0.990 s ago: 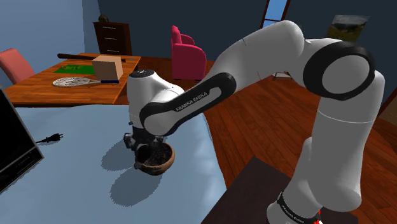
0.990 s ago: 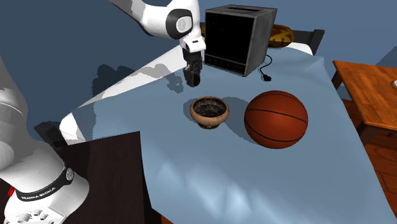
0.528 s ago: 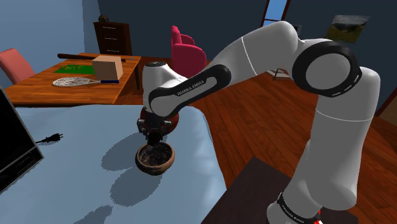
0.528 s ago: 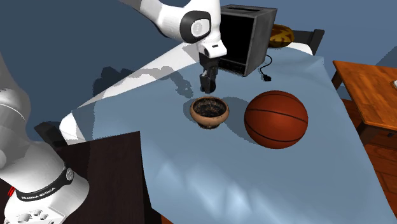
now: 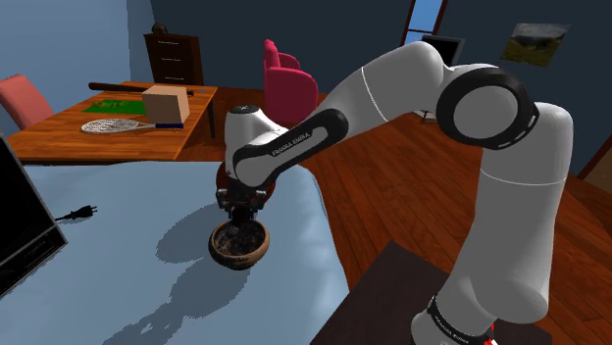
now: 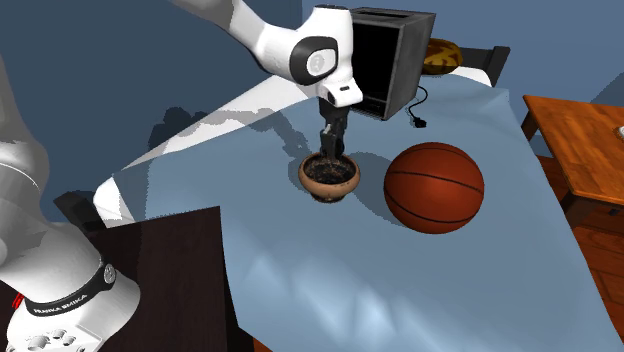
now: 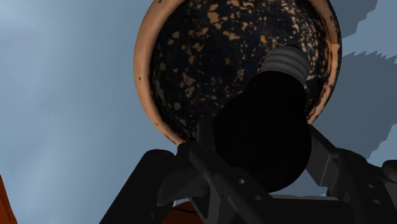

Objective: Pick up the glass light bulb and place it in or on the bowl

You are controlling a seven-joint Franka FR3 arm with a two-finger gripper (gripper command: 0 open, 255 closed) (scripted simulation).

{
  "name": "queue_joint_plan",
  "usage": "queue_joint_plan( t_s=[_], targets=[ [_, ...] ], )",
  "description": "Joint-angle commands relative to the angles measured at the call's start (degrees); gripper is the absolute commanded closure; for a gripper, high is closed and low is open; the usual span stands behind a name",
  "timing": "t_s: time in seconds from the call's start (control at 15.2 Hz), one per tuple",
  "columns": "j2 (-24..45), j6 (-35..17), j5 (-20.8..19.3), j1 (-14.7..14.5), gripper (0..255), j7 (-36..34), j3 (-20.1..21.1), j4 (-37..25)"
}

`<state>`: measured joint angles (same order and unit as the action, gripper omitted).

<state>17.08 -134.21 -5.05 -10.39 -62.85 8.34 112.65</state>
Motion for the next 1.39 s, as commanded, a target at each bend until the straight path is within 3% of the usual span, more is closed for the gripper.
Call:
queue_joint_plan(
  t_s=[0.0,0.4,0.92,0.99,1.32],
  targets=[
    [0.99,-1.37,-0.24,0.0,255,-0.08,-0.12,0.35],
    [3.95,-5.3,-1.03,-0.25,255,-0.68,-0.49,1.36],
    [3.95,-5.3,-1.03,-0.25,255,-0.68,-0.49,1.36],
    [3.95,-5.29,-1.03,-0.25,0,-0.68,-0.49,1.36],
    [3.96,-5.3,-1.03,-0.25,0,-0.68,-0.49,1.36]
  ],
)
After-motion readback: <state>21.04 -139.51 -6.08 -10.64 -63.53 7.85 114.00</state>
